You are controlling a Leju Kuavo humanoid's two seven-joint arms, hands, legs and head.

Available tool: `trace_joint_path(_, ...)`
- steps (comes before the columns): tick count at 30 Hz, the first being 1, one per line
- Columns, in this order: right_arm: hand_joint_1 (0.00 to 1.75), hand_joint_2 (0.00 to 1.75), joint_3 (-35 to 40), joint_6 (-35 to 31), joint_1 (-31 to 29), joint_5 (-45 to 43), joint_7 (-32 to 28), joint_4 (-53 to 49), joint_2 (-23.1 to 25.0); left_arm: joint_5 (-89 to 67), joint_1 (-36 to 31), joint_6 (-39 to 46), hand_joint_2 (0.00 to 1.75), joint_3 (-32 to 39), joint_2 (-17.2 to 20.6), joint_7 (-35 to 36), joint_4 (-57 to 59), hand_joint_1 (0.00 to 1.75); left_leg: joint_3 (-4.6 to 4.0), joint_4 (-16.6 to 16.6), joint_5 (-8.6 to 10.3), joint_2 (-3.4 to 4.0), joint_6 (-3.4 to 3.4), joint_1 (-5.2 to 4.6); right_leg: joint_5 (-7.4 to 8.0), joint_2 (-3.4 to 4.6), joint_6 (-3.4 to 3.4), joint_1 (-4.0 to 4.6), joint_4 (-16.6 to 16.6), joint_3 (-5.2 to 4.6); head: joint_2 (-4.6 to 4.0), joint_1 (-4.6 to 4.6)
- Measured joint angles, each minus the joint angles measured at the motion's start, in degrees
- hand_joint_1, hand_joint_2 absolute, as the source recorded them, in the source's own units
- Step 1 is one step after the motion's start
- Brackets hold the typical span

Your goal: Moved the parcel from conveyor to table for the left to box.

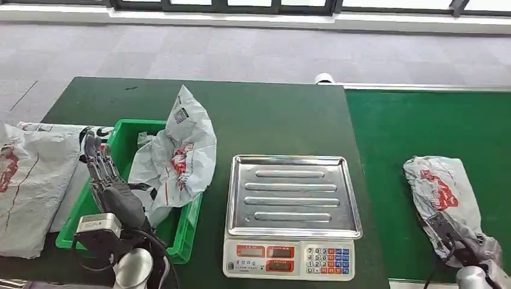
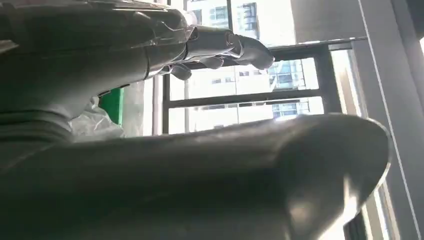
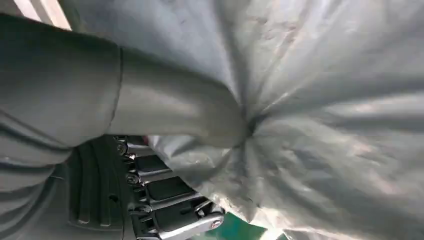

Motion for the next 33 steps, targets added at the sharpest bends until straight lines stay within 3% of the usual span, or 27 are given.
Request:
trace_joint_path(16, 1.75, 1.75, 7.8, -5.0, 2.9, -7.3, -2.6, -7.5, 4.7, 3.3, 0.7, -0.6, 0.00, 0.2, 0.0, -1.9, -0.7, 0.00, 0.31, 0.0, 0.06, -0.51, -0.04, -0.01, -0.04, -0.36, -0.02, -0.03, 0.0, -0.05, 0.00, 0.00)
trace_joint_path(20, 1.75, 1.75, 8.6, -14.2, 4.2, -11.2, -5.6, -11.8, 6.0, 3.3, 0.7, -0.5, 0.00, 0.2, 0.0, -1.9, -0.7, 0.00, -0.10, 0.0, 0.05, -0.53, -0.04, -0.05, -0.07, -0.43, -0.02, -0.06, 0.0, -0.09, 0.00, 0.00)
trace_joint_path(22, 1.75, 1.75, 8.7, -23.6, 7.0, -21.6, -11.2, -20.9, 8.1, 3.3, 0.7, -0.2, 0.00, 0.2, -0.1, -2.2, -0.7, 0.00, 0.21, 0.0, 0.14, -0.76, 0.00, -0.07, -0.07, -0.72, -0.03, -0.06, 0.0, -0.21, 0.00, 0.00)
trace_joint_path(24, 1.75, 1.75, 8.8, -28.2, 11.8, -31.7, -16.8, -34.4, 11.1, 3.3, 0.6, 0.1, 0.00, 0.2, -0.1, -2.3, -0.3, 0.00, 0.13, 0.0, 0.17, -1.27, -0.03, -0.04, -0.20, -1.18, -0.07, -0.03, 0.0, -0.09, 0.00, 0.02)
trace_joint_path(29, 1.75, 1.75, 9.1, -29.2, 20.0, -37.0, -31.2, -64.1, 21.9, 3.0, 0.3, 0.1, 0.00, 0.2, -0.3, -2.0, 0.7, 0.00, 0.27, -0.1, 0.06, -0.99, -0.19, 0.05, -0.34, -0.93, -0.19, 0.06, 0.1, -0.13, 0.00, 0.00)
trace_joint_path(33, 1.75, 1.75, 9.2, -29.1, 23.0, -40.8, -37.0, -79.1, 27.7, 2.6, -0.6, -0.8, 0.00, 0.2, -0.3, -1.3, 1.6, 0.00, 0.25, -0.1, 0.06, -1.02, -0.19, 0.05, -0.38, -0.96, -0.24, 0.06, 0.1, -0.11, 0.00, 0.00)
